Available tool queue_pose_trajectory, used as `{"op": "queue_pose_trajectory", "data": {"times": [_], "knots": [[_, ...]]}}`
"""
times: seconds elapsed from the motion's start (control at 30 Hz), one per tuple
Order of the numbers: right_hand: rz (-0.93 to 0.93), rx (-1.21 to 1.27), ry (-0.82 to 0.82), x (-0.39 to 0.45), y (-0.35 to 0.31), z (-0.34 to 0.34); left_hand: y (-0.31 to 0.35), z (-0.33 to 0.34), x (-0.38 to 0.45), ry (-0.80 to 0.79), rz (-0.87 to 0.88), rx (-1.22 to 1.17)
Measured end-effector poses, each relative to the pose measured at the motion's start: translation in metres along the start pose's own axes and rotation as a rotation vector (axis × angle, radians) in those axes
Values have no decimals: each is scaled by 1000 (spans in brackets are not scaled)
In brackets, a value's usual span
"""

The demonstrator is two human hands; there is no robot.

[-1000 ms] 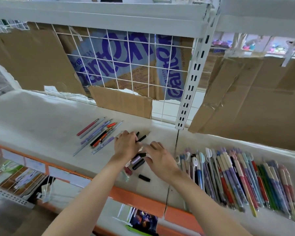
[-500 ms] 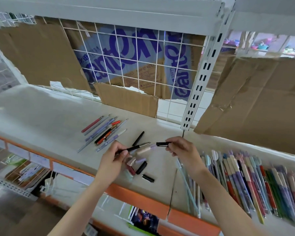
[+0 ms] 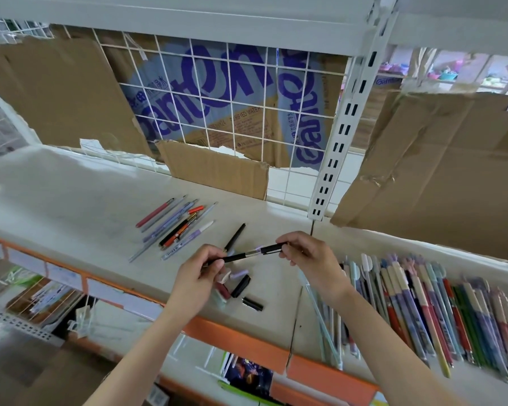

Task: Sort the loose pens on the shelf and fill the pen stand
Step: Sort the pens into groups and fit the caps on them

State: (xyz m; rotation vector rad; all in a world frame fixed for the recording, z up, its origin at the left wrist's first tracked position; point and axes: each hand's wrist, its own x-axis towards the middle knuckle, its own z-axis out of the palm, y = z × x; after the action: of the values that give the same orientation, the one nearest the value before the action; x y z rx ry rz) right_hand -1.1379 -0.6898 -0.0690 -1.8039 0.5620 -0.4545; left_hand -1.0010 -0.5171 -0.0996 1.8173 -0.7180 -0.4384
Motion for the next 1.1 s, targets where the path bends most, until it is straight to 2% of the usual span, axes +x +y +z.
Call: {"op": "queue_pose_trajectory", "data": {"times": [0.13, 0.37, 0.53, 0.67, 0.73, 0.8, 0.9, 0.97, 1.03, 1.1], "knots": [[-25, 1, 90, 5, -1, -7, 6, -1, -1, -3, -8, -42], [-37, -29, 19, 0, -1, 2, 11, 1, -3, -18, 6, -64], [29, 183, -31, 0, -6, 6, 20, 7, -6, 52, 83, -31], [142, 385, -35, -4, 0, 13, 21, 6, -5, 107, 229, 116], [192, 440, -33, -5, 4, 13, 21, 3, -2, 88, 278, 173], [207, 447, -27, -3, 6, 12, 24, 4, 1, 7, 222, 169], [172, 361, 7, 1, 7, 7, 20, 5, 5, -121, 44, 157], [138, 321, 106, 6, 6, 0, 13, 1, 8, -88, -20, 222], [132, 179, 164, 10, 6, -9, 8, -7, 10, -5, -86, 202], [125, -145, -2, 8, 6, -7, 4, -13, 9, 39, -144, 111]]}}
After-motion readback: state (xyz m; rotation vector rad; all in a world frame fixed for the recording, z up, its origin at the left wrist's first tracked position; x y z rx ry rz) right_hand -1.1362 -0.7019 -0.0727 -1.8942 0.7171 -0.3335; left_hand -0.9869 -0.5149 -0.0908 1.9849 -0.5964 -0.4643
